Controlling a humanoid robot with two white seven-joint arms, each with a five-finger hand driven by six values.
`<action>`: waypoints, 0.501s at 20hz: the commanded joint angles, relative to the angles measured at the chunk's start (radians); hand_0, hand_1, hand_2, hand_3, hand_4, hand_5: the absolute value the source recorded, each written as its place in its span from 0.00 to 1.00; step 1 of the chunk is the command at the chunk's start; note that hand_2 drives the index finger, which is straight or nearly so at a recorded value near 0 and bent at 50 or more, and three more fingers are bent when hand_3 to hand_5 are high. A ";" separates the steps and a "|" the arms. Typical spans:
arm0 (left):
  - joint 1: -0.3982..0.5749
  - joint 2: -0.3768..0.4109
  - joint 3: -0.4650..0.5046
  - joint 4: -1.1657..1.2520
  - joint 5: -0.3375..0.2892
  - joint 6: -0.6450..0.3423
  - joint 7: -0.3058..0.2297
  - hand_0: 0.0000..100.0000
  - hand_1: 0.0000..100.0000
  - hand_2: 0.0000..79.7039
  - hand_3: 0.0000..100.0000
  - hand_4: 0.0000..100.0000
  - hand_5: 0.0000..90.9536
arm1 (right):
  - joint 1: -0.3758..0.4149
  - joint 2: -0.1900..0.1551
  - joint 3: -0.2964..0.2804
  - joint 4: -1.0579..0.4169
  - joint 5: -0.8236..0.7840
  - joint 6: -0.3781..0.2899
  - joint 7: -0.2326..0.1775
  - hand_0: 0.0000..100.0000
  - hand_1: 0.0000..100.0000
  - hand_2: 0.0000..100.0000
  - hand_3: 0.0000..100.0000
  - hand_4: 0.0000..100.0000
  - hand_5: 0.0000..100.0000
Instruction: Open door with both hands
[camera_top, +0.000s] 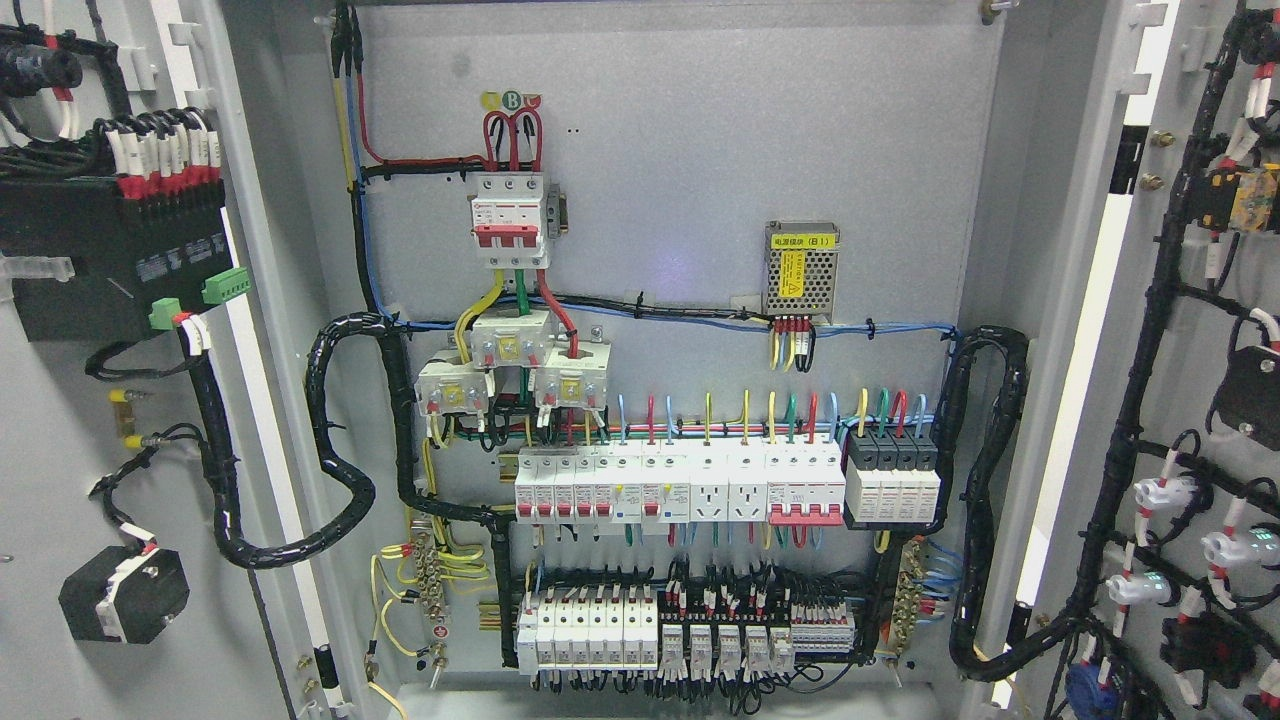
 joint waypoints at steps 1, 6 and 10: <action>-0.029 0.077 0.096 0.115 0.052 -0.159 0.001 0.00 0.00 0.00 0.00 0.00 0.00 | 0.021 0.007 -0.034 -0.003 -0.002 -0.002 0.000 0.38 0.00 0.00 0.00 0.00 0.00; -0.058 0.115 0.127 0.151 0.093 -0.104 0.001 0.00 0.00 0.00 0.00 0.00 0.00 | 0.027 0.019 -0.044 -0.003 -0.028 -0.002 0.000 0.38 0.00 0.00 0.00 0.00 0.00; -0.072 0.146 0.154 0.169 0.121 -0.045 0.001 0.00 0.00 0.00 0.00 0.00 0.00 | 0.036 0.019 -0.057 -0.003 -0.047 -0.002 0.000 0.38 0.00 0.00 0.00 0.00 0.00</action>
